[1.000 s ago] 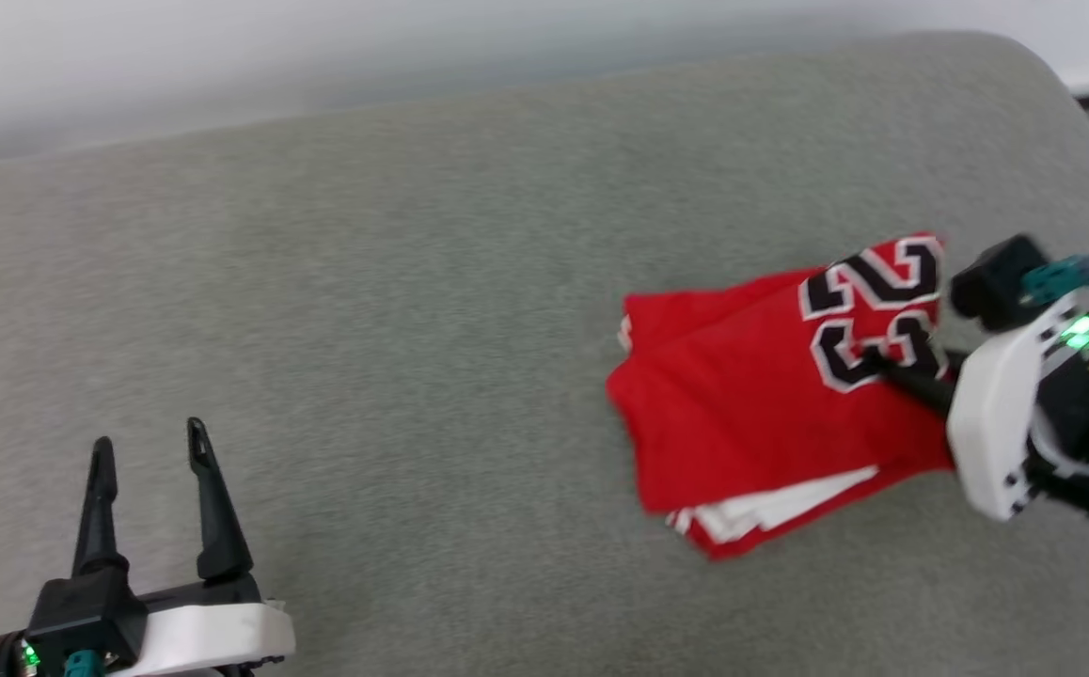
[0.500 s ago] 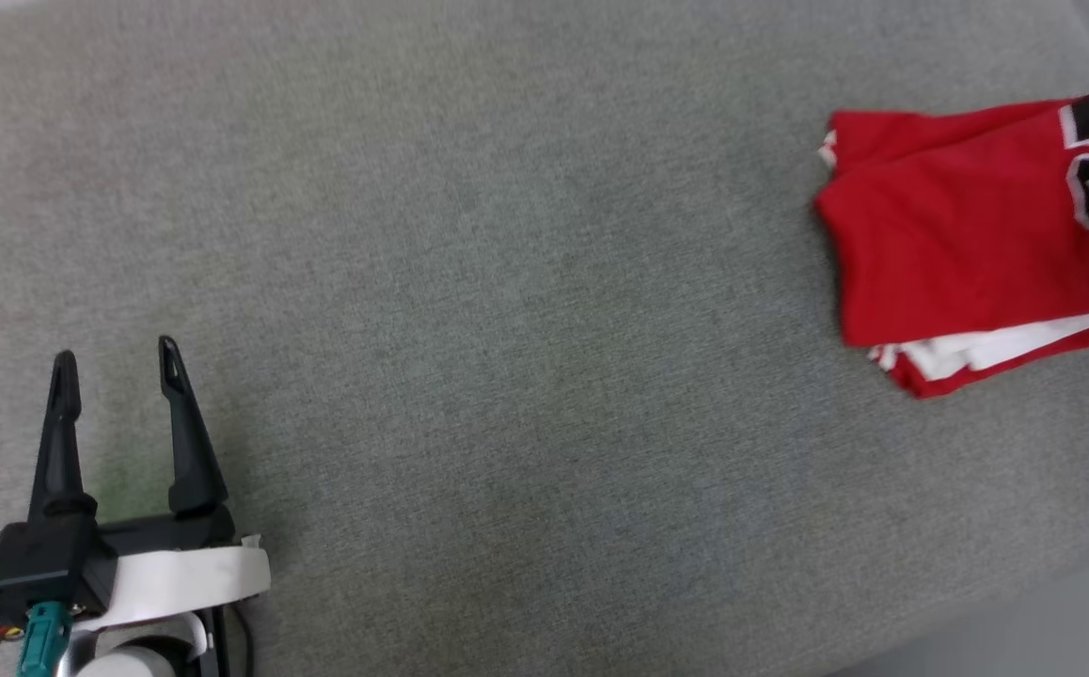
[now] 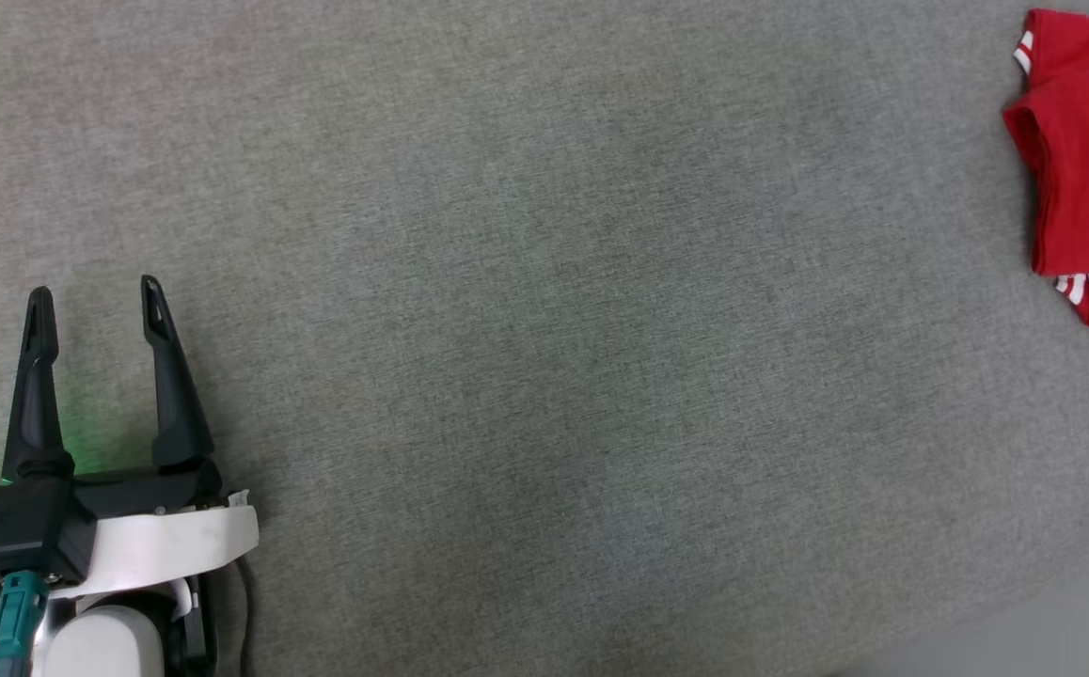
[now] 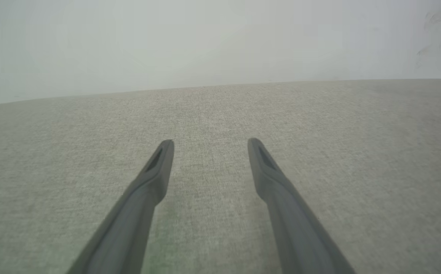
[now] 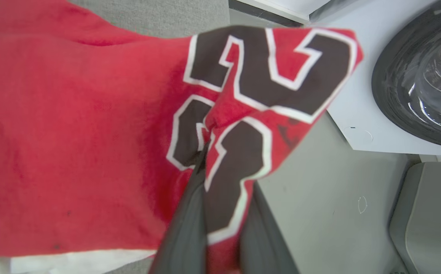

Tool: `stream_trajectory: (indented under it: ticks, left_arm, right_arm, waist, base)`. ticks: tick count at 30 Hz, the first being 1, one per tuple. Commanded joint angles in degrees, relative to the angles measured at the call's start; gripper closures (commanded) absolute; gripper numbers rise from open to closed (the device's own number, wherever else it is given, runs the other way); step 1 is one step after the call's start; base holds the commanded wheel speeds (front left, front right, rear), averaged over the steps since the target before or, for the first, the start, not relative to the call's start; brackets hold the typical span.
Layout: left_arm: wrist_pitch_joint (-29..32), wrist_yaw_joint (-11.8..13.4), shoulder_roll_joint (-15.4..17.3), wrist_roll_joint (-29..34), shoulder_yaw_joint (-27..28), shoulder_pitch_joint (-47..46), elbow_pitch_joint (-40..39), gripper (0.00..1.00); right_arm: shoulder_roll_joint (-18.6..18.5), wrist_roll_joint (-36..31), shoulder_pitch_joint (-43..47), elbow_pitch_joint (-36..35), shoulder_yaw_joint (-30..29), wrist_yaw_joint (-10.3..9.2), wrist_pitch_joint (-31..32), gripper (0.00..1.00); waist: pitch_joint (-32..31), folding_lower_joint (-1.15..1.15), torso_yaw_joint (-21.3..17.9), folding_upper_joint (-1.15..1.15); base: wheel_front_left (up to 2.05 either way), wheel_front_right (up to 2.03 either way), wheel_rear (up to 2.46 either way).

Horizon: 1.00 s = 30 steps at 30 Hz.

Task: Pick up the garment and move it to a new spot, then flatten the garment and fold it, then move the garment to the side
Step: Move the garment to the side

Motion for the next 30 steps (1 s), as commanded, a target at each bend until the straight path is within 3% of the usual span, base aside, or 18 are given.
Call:
stream_trajectory:
  ticks: [1, 2, 3, 4, 8, 12, 18, 22, 25, 30]
  left_arm:
    - [-0.1, 0.0, 0.1, 0.4, 0.2, -0.6, 0.1, 0.0]
    - [-0.1, 0.1, 0.0, 0.4, 0.1, -0.5, 0.2, 0.0]
    - [-0.1, 0.1, -0.1, 0.3, 0.0, -0.5, 0.4, 0.0]
    - [-0.1, 0.2, -0.2, 0.2, -0.1, -0.3, 0.5, 0.0]
    - [-0.1, 0.7, -0.8, -0.3, -0.4, 1.3, 1.4, 0.0]
    - [-0.1, 1.0, -1.2, -0.9, -0.9, 3.3, 1.9, 0.0]
    - [-0.1, 1.6, -1.7, -1.8, -2.1, 6.3, 2.5, 0.0]
    - [-0.1, 2.2, -1.8, -2.4, -2.8, 8.0, 2.9, 0.0]
    - [-0.1, 2.3, -1.9, -2.7, -3.4, 9.2, 3.4, 0.0]
    - [-0.1, 2.6, -2.0, -3.2, -3.9, 10.9, 4.4, 0.0]
  right_arm:
    - [0.5, -0.5, -0.9, 0.6, -0.2, -0.09, -0.4, 1.0]
    - [0.9, -0.8, -1.2, 1.8, -0.9, -0.09, -1.0, 1.0]
    - [1.4, -1.3, -1.2, 2.7, -1.1, -0.09, -1.3, 0.57]
    - [2.0, -1.6, -1.1, 3.7, -1.5, -0.09, -1.6, 0.0]
    - [3.3, -3.9, -1.3, 6.8, -4.3, -0.09, -6.9, 0.0]
    - [3.2, -9.1, -1.6, 7.5, -7.4, -0.09, -16.1, 0.0]
    - [7.7, -16.2, 1.7, 4.7, -15.3, -0.08, -30.1, 0.0]
    - [13.8, -20.0, 6.5, -3.6, -22.4, -0.08, -32.1, 0.0]
    - [19.7, -22.7, 13.4, -14.9, -27.7, -0.08, -32.1, 0.0]
    - [28.8, -26.5, 25.9, -30.0, -31.3, -0.08, -32.1, 0.0]
  waist:
    - [-0.3, -0.01, 0.1, 0.0]
    - [-0.7, -0.01, 0.3, 0.0]
    - [-1.3, -0.01, 0.5, 0.0]
    - [-2.0, -0.01, 0.6, 0.0]
    - [-6.3, -0.01, 1.7, 0.0]
    - [-10.6, -0.01, 3.0, 0.0]
    - [-16.0, -0.01, 5.4, 0.0]
    - [-19.1, -0.01, 7.1, 0.0]
    - [-21.1, -0.01, 8.4, 0.0]
    - [-24.0, -0.01, 10.5, 0.0]
  base:
    - [0.0, 0.0, 0.0]
    - [0.0, 0.0, 0.0]
    - [0.0, 0.0, 0.0]
    - [0.0, 0.0, 0.0]
    - [0.0, 0.0, 0.0]
    - [0.0, 0.0, 0.0]
    - [0.0, 0.0, 0.0]
    - [0.0, 0.0, 0.0]
    - [0.0, 0.0, 0.0]
    - [0.0, 0.0, 0.0]
